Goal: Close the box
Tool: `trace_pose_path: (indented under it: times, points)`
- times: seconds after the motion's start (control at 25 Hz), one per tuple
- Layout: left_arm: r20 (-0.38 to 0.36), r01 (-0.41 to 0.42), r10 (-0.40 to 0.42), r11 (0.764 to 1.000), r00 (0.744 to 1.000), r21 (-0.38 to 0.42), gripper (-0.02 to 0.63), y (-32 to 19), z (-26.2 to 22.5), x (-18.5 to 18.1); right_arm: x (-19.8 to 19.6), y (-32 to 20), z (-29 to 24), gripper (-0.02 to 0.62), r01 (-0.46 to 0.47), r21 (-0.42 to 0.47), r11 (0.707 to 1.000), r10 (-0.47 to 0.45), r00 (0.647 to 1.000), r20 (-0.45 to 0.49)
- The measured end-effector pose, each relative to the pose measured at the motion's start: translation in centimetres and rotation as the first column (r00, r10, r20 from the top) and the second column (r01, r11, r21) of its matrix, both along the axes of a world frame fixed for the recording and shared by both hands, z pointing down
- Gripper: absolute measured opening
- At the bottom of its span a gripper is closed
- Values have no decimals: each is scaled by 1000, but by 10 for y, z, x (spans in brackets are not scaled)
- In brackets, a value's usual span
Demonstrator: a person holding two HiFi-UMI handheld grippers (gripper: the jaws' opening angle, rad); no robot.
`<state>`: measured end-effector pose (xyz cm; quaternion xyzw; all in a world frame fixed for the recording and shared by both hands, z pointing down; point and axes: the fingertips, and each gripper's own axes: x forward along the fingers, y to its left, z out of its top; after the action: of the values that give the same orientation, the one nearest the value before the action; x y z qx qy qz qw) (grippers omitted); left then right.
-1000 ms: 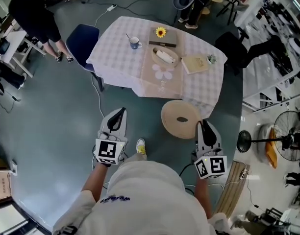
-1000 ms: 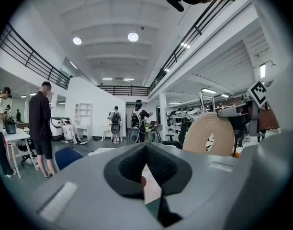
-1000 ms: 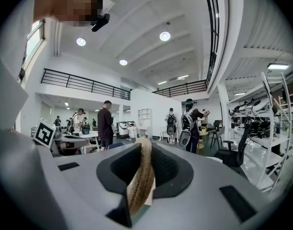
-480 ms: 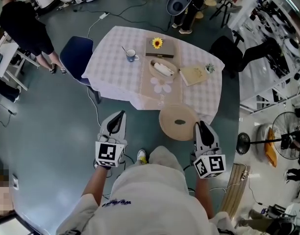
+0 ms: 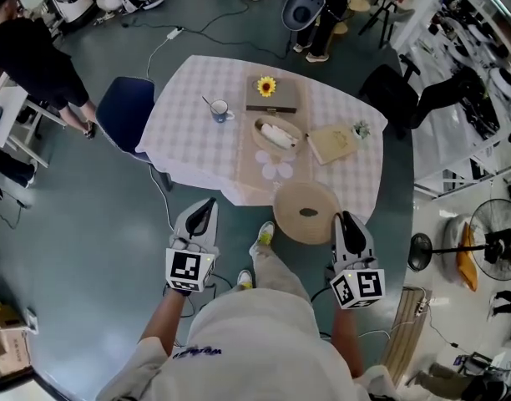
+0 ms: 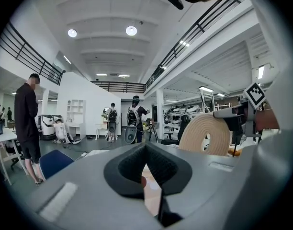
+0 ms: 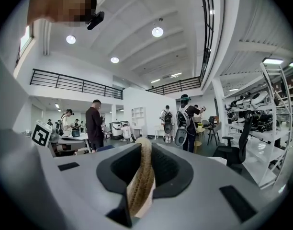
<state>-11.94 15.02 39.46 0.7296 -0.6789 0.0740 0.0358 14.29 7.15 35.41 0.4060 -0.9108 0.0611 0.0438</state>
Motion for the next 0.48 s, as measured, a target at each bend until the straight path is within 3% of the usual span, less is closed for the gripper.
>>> trace_pose_path:
  times: [0.48]
  points:
    - [-14, 33, -34, 999, 999, -43, 0, -127, 4, -38, -40, -138, 2, 69, -14, -35, 999, 17, 997, 76]
